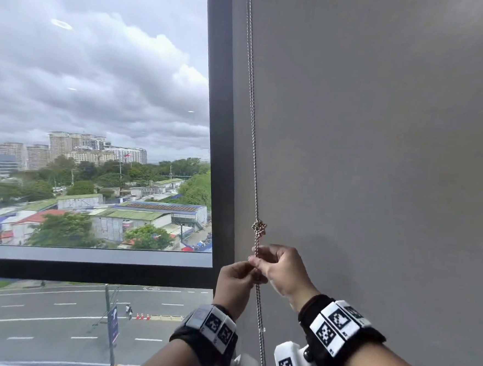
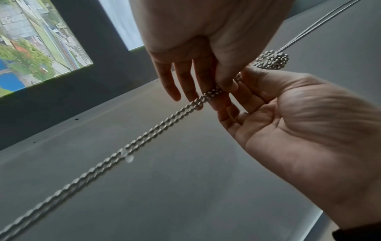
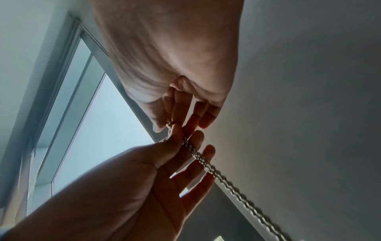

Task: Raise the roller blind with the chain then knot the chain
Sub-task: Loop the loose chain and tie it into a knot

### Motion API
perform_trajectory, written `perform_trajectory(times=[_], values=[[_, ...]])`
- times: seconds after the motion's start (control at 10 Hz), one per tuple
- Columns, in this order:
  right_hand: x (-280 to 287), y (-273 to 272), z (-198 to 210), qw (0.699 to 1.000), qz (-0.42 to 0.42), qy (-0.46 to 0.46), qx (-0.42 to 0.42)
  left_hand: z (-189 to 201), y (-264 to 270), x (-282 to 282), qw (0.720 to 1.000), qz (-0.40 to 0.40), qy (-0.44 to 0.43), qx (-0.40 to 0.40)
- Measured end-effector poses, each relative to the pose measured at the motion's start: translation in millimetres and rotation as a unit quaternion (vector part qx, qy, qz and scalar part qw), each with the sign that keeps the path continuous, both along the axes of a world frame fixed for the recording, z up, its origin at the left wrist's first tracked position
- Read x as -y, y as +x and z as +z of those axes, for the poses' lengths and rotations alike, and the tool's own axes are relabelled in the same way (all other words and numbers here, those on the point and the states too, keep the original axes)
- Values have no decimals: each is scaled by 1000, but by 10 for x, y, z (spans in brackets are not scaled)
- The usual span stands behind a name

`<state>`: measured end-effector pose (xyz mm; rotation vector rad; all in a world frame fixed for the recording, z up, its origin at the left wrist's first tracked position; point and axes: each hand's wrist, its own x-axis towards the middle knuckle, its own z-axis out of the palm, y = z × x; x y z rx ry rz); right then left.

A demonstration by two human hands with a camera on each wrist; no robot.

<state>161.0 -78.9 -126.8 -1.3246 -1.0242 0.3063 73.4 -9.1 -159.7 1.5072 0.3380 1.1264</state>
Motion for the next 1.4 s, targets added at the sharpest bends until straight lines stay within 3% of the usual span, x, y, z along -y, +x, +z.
perform_trajectory(times=[0.2,0.5,1.1,1.4], values=[[-179,68,-106,1000,-10,8,-2,-236,87,-217,999,35,-13,-23],[-491,240,-148,998,-37,-8,57,-269,185,-454,997,58,1,-50],[-664,317,-237,996,-53,-14,72,-302,282,-569,998,43,-18,-46],[-489,237,-156,996,-46,-38,61,-374,158,-560,995,6,-8,-96]])
